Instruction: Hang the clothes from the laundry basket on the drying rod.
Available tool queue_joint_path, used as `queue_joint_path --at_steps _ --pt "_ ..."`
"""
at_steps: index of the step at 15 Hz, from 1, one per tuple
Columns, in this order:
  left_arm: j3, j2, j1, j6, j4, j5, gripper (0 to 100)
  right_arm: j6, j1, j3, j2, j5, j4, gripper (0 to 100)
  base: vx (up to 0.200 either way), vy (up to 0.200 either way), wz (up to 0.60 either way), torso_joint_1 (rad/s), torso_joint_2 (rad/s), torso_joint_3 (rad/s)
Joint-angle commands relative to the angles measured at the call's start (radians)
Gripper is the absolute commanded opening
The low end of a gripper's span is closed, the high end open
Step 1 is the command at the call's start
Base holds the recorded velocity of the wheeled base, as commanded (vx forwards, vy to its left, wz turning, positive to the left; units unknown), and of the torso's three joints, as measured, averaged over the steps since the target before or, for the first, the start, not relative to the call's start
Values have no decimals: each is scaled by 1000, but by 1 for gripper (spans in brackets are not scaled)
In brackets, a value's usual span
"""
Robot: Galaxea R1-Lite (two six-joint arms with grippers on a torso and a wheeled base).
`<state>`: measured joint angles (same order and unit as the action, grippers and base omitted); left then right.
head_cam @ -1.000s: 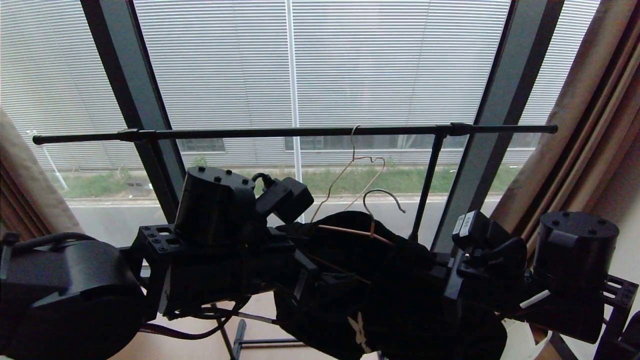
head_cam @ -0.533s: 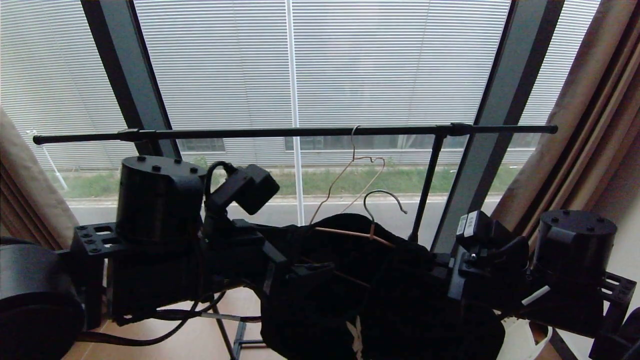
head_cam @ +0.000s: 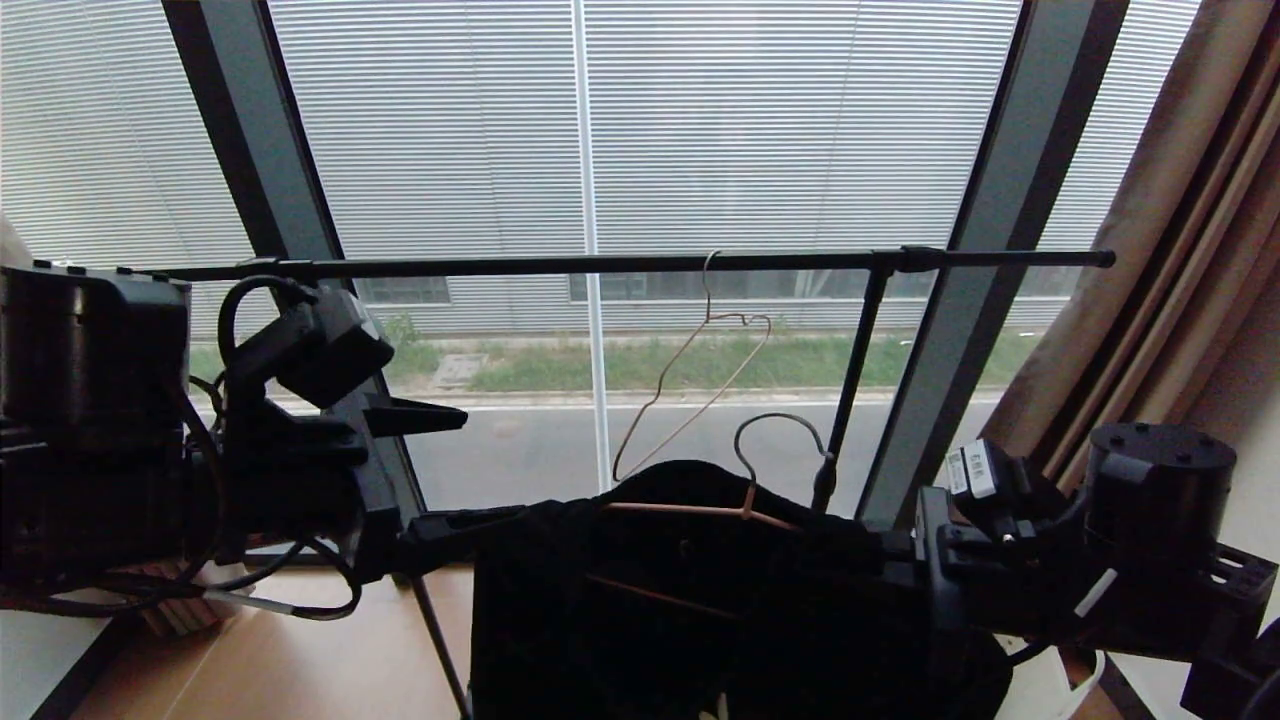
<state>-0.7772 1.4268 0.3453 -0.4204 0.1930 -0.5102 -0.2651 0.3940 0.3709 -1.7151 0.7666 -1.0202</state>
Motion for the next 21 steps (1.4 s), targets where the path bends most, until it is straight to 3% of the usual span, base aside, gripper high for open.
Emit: queue_joint_path --at_steps 1,2,3,5,8,14,21 --pt "-20 21 -85 -178 -37 -129 100 0 -18 -17 6 49 -29 0 0 0 0 0 0 0" --pt "-19 43 -88 -233 -43 -200 100 0 -18 -27 5 59 -41 0 0 0 0 0 0 0" --pt "-19 52 -86 -248 -43 -217 100 0 -18 -30 5 59 -44 0 0 0 0 0 0 0" --pt "-4 116 -72 -383 -49 -234 100 0 -18 -32 6 62 -49 0 0 0 0 0 0 0" --pt "3 196 -42 -436 -47 -271 100 0 -18 -36 9 76 -49 0 0 0 0 0 0 0" --pt "-73 304 14 -432 -46 -275 100 -2 -12 -53 12 111 -54 0 0 0 0 0 0 0" --pt "-152 399 75 -340 -46 -261 100 -3 8 -59 15 112 -55 0 0 0 0 0 0 0"
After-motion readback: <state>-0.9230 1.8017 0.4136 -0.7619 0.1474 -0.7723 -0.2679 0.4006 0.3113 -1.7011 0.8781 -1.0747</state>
